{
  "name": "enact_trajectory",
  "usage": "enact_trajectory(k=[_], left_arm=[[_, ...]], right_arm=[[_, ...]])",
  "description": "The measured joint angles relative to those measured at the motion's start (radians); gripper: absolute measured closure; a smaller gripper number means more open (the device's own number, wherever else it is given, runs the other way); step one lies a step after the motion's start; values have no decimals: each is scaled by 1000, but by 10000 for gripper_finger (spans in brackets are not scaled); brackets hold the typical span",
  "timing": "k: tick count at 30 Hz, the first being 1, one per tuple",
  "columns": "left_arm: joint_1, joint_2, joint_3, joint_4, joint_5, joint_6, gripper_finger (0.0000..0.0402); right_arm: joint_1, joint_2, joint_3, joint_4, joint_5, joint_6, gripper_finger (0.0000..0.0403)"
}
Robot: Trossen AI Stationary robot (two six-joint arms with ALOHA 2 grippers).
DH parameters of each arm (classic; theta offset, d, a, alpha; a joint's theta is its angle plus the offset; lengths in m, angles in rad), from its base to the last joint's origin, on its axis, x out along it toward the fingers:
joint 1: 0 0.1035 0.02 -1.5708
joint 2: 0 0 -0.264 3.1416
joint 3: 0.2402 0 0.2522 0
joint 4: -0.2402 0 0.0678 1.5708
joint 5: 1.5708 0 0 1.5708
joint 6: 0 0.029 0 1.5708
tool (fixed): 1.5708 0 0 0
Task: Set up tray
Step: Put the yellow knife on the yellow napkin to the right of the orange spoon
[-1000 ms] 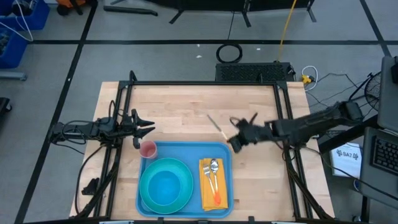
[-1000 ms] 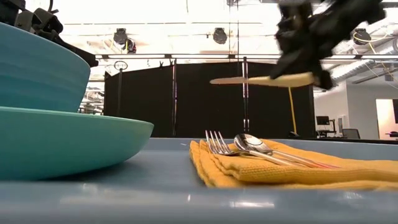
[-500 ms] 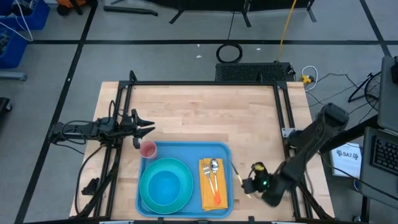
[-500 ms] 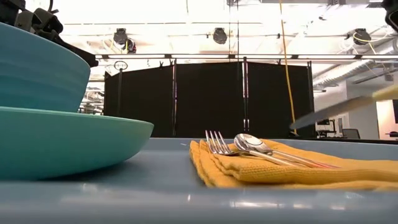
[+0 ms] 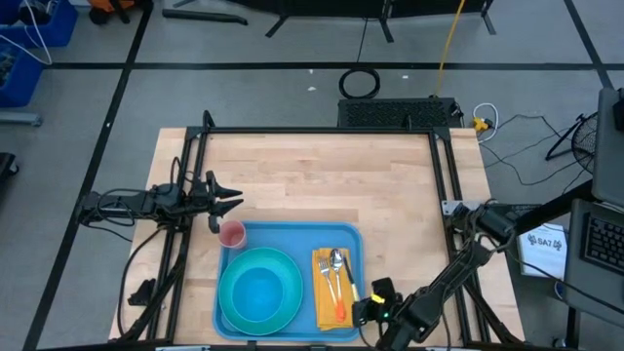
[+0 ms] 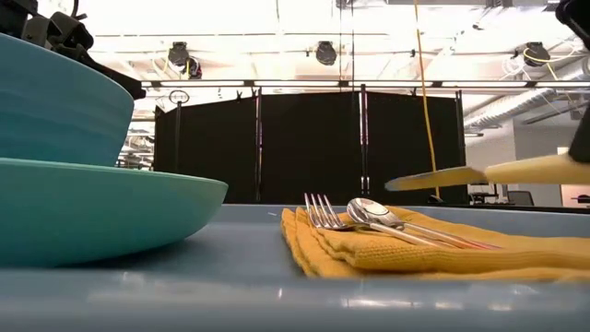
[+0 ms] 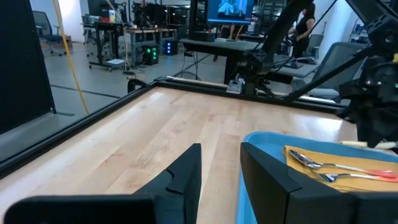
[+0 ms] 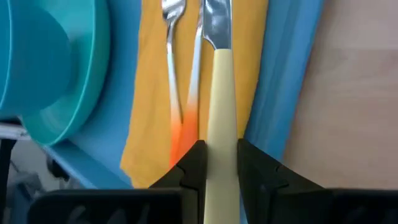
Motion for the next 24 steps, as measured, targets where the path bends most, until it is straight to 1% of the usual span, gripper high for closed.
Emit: enact_trajectory(k=[2,6,10,14,16,21,24], left_arm=[[0,0,0,0,0,0,286],[0,0,0,0,0,0,286],[0,0,0,0,0,0,286],[0,0,0,0,0,0,286],[0,0,0,0,-1,0,286],[0,0,0,0,0,0,286],[0,0,0,0,0,0,286]], right_arm=[[-10,15,0,18,38,-2,349],[-25,30,0,48,164,-10,349],[-24,29,1,88,237,-22,349],[-21,54,1,147,239,-24,349],[-14,73,1,158,207,-4,349],[-4,81,1,157,186,14,349],[-10,81,1,102,157,16,349]])
